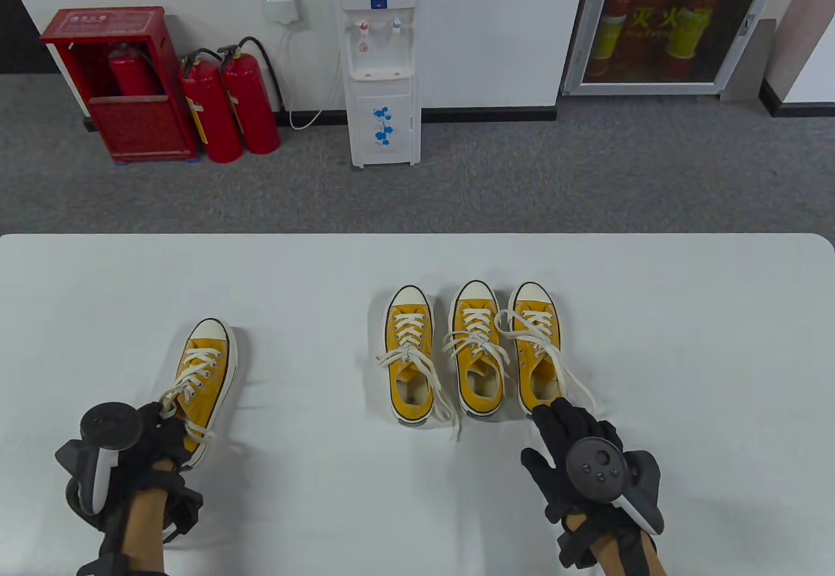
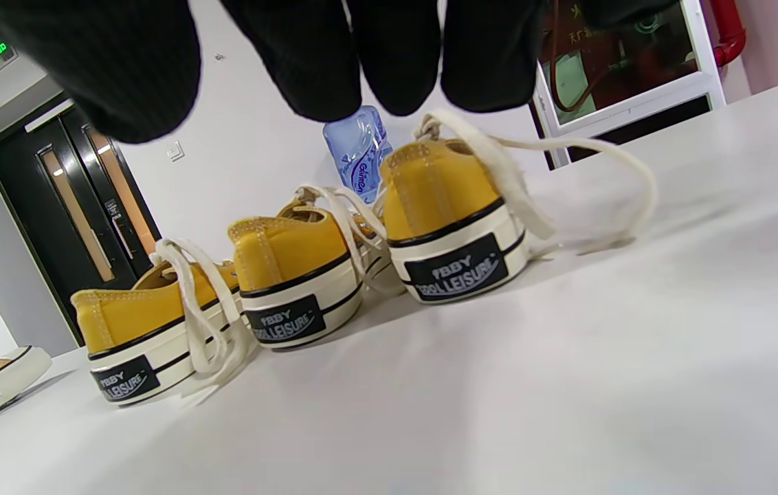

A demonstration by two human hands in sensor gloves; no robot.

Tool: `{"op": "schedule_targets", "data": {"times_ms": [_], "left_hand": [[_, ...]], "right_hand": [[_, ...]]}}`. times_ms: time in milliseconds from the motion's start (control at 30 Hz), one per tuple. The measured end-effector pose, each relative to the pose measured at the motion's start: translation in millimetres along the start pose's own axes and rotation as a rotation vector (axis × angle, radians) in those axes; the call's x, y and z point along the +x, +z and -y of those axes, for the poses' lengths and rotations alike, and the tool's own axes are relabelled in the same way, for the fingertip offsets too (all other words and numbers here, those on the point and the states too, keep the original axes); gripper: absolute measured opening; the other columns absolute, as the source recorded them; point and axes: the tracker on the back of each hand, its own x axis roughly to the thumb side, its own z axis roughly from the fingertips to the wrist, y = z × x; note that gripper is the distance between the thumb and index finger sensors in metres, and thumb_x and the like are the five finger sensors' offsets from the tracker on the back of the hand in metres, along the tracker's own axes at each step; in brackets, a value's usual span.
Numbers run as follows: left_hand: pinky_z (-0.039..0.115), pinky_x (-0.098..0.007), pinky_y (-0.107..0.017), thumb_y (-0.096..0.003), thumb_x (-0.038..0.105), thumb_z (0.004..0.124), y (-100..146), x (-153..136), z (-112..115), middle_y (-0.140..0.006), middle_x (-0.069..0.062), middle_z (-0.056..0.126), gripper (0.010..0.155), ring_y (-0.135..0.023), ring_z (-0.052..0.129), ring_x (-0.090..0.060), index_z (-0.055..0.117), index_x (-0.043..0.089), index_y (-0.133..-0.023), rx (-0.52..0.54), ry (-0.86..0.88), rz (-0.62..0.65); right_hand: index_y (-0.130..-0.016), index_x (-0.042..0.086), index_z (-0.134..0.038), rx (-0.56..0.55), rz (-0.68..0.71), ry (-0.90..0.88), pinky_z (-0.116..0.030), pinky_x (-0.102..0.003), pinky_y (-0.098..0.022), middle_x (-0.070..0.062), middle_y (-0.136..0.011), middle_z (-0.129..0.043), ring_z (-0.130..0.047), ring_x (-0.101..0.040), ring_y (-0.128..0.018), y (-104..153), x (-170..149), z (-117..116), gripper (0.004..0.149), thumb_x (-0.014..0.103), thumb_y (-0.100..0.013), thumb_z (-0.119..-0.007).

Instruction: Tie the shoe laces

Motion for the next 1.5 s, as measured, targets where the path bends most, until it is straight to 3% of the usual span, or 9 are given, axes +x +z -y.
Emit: {"op": "schedule_targets", "data": {"times_ms": [233,433,600,800,1000,1333,1500], "left_hand": [[0.087,-0.040,-0.032,-0.0491,0.053,0.077,-4,2,-2,-0.070,0.001,0.094,0.041,-0.028,0.095,-0.016,0.080,0.034,-0.086,0.070,-0.124,-0.052],[0.093,-0.031,-0.018,-0.0478,0.054,0.077,-3,2,-5,-0.056,0.005,0.101,0.037,-0.012,0.098,-0.005,0.087,0.036,-0.079,0.118,-0.180,-0.051],[0.097,-0.029,-0.014,-0.0469,0.051,0.079,0,-3,-7,-0.053,0.005,0.103,0.037,-0.008,0.104,-0.002,0.090,0.034,-0.078,0.088,-0.113,-0.032],[0.102,-0.029,-0.012,-0.0465,0.049,0.080,19,6,-18,-0.053,0.004,0.106,0.037,-0.008,0.111,0.000,0.090,0.032,-0.077,0.115,0.025,0.077],[0.104,-0.030,-0.014,-0.0482,0.047,0.079,40,24,-13,-0.055,0.003,0.106,0.038,-0.015,0.117,-0.002,0.088,0.025,-0.078,-0.067,0.233,0.218],[0.103,-0.027,-0.011,-0.0478,0.050,0.075,75,62,0,-0.049,0.008,0.103,0.038,-0.009,0.113,0.003,0.087,0.025,-0.072,-0.125,0.205,0.361],[0.101,-0.026,-0.008,-0.0472,0.051,0.075,96,79,9,-0.045,0.009,0.101,0.037,-0.004,0.109,0.004,0.088,0.025,-0.070,-0.069,0.234,0.398]], "right_hand": [[-0.105,0.018,-0.065,0.014,-0.010,-0.009,-0.041,-0.072,-0.070,-0.010,-0.112,-0.052,-0.061,-0.045,-0.103,0,-1,-1,0.072,0.056,-0.044,-0.076],[-0.104,0.018,-0.066,0.022,-0.005,-0.014,-0.042,-0.072,-0.070,-0.011,-0.112,-0.054,-0.063,-0.044,-0.102,-1,-1,-1,0.072,0.055,-0.044,-0.076],[-0.104,0.017,-0.066,0.028,-0.003,-0.015,-0.042,-0.071,-0.070,-0.011,-0.112,-0.054,-0.064,-0.044,-0.102,-2,-1,-2,0.071,0.055,-0.044,-0.076],[-0.104,0.017,-0.066,0.029,-0.010,-0.022,-0.042,-0.071,-0.070,-0.011,-0.112,-0.054,-0.064,-0.044,-0.102,-2,-3,-3,0.071,0.055,-0.044,-0.076],[-0.104,0.017,-0.066,0.037,-0.011,-0.022,-0.043,-0.071,-0.070,-0.011,-0.112,-0.054,-0.064,-0.044,-0.102,-3,-3,-4,0.071,0.055,-0.045,-0.076],[-0.104,0.017,-0.067,0.049,-0.010,-0.021,-0.044,-0.071,-0.070,-0.011,-0.111,-0.055,-0.065,-0.044,-0.101,-3,-4,-6,0.071,0.055,-0.045,-0.076],[-0.104,0.017,-0.067,0.055,-0.010,-0.026,-0.047,-0.070,-0.069,-0.011,-0.111,-0.055,-0.066,-0.044,-0.100,-3,-4,-6,0.071,0.055,-0.045,-0.076]]}}
